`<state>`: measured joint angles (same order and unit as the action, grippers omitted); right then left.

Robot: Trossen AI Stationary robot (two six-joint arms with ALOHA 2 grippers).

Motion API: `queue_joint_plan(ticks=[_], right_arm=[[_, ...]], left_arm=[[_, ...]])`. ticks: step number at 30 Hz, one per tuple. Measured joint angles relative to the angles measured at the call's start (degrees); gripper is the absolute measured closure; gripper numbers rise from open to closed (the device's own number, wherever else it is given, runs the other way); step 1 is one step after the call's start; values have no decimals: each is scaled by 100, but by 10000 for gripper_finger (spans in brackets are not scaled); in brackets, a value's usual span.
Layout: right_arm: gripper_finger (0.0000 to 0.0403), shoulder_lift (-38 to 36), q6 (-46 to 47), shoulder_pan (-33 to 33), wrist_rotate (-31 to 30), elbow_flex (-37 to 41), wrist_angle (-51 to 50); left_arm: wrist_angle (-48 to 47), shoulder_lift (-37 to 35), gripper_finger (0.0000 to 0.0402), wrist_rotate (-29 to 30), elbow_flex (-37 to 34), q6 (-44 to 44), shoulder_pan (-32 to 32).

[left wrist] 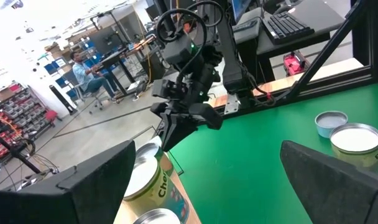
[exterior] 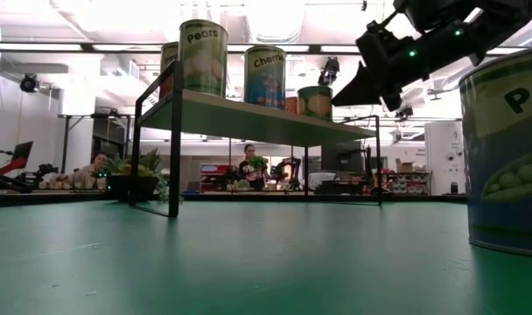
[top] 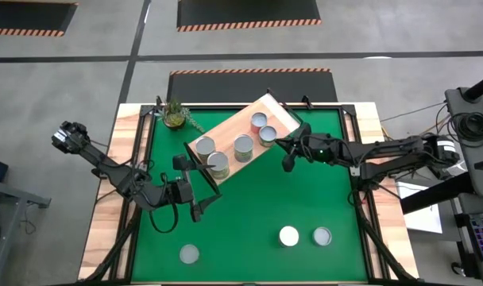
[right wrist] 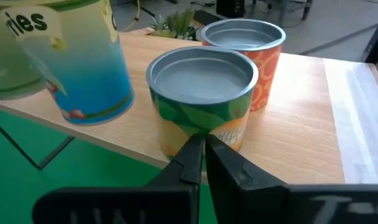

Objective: Pick and place cans onto a shelf
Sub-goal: Put the dark green can on the shelf

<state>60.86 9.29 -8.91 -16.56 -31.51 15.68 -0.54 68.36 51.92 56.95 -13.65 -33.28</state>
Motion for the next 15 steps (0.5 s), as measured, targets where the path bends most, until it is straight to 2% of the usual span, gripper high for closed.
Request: queue_joint_plan(ticks=[7,12,15], right_arm=[[394,-97,29,-34,48,0,44],[394,-201,247,33,641,0,-30],[394,-105,269,83,753,0,20]], left_arm=[[0,0,19,0,0,0,0],[0,0,19,0,-2,0,0],[0,0,19,0,-2,0,0]])
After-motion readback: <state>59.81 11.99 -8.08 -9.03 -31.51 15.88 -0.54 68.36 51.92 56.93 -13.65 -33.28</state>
